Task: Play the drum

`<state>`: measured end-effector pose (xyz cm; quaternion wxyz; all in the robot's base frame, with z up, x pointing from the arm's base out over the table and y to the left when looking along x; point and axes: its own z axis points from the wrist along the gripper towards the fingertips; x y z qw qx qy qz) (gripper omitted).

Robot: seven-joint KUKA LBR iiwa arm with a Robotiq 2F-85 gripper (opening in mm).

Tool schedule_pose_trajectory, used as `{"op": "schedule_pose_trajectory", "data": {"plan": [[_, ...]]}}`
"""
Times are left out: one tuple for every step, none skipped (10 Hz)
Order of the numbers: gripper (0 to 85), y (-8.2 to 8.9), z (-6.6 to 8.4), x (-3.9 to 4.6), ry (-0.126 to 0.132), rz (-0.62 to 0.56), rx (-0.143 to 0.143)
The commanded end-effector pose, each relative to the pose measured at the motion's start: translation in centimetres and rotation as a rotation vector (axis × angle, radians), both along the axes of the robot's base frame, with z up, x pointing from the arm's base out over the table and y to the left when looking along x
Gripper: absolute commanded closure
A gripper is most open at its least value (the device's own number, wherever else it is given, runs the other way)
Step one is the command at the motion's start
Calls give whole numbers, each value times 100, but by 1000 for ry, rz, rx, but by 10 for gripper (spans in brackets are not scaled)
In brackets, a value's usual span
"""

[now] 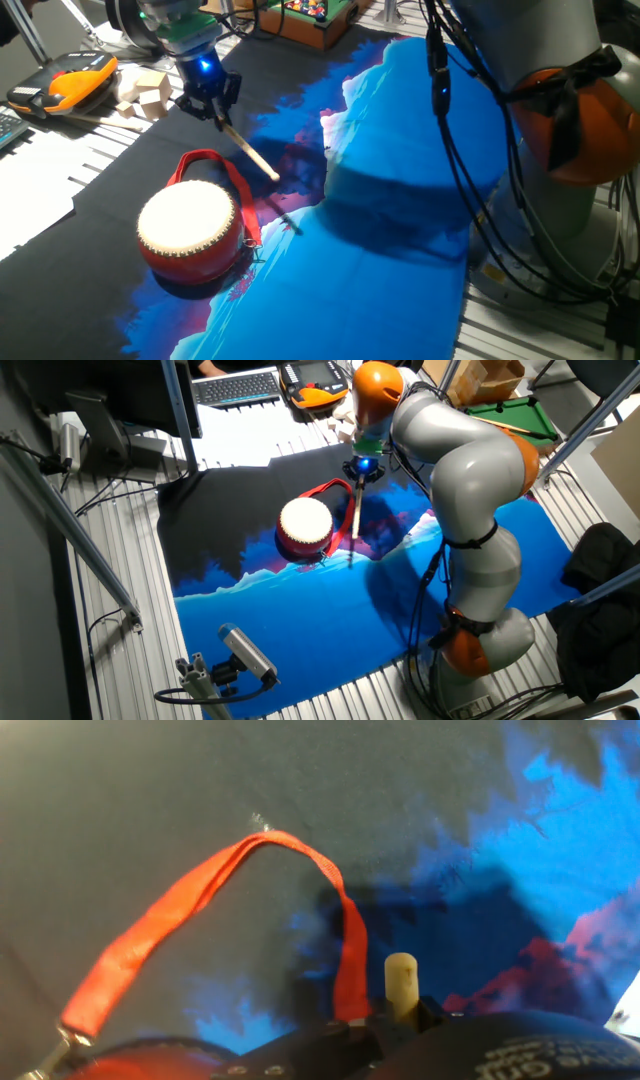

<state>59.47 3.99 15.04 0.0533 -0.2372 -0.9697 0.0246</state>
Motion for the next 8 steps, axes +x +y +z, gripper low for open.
{"op": "schedule_pose_trajectory", "data": {"plan": [[510,1,-7,4,-3,-4,-6],[340,5,-10,6,-5,-13,-3],[340,10,-5,6,-6,-18,-6],[340,3,10,-4,-7,-16,-8],[340,-30,50,-31,-5,-5,-14],[340,-76,91,-58,-2,11,6],[340,-96,103,-78,-3,21,25],[510,-121,121,-108,-5,43,20]]}}
